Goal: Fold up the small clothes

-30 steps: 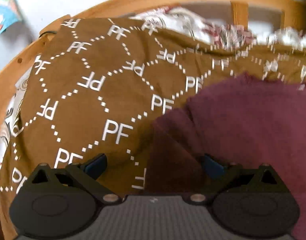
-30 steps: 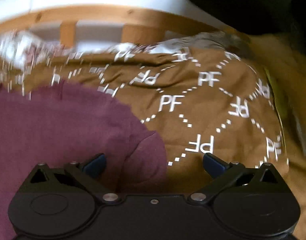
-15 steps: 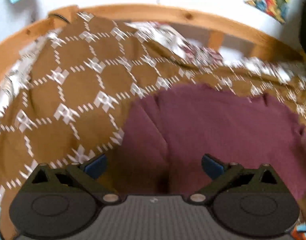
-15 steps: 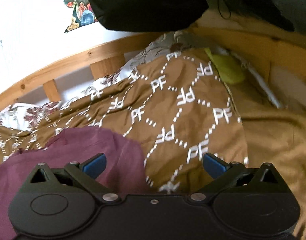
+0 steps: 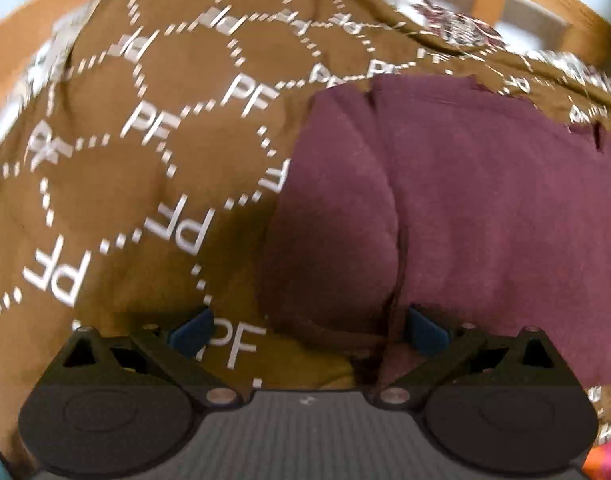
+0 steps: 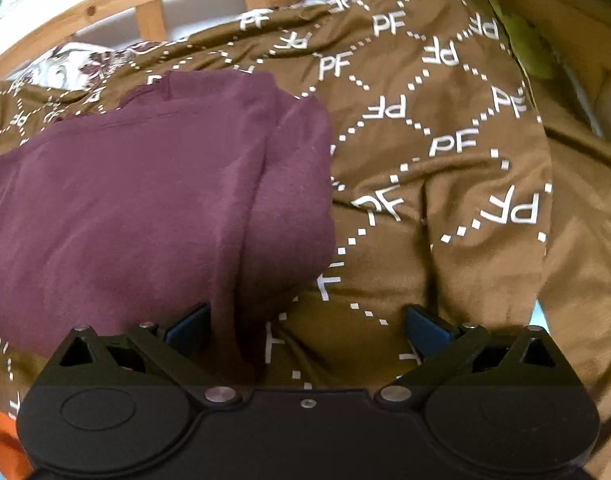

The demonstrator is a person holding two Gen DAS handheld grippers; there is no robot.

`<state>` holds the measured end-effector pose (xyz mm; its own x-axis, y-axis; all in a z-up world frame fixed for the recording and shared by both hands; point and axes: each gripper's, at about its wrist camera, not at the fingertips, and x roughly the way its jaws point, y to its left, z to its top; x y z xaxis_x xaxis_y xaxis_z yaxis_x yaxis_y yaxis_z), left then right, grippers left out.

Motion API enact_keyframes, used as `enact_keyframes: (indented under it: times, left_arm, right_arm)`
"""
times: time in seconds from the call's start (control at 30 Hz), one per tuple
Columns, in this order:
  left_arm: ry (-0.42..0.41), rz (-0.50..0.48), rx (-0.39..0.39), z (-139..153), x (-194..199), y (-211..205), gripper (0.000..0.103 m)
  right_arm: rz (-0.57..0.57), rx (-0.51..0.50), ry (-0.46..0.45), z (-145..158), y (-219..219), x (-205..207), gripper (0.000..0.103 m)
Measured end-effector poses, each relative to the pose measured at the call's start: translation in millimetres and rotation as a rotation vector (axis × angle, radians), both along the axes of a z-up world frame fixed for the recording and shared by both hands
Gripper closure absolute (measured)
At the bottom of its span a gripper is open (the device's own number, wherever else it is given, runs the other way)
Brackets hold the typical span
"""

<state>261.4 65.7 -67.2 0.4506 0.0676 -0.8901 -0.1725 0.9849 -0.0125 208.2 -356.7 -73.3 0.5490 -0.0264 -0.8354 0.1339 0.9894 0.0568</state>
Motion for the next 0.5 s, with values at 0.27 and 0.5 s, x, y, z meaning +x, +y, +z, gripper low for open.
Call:
enact_keyframes:
  times: [0.27, 0.5]
  left_arm:
    - [0.001, 0.005, -0.013, -0.5, -4.5, 7.4, 0.000]
    - [0.004, 0.009, -0.023, -0.1, -1.9, 5.5, 0.000]
  right_arm:
    - [0.010, -0.004, -0.001, -2.1, -1.8, 1.3, 0.000]
    - [0.009, -0.004, -0.003, -2.3, -0.7, -0.2, 0.000]
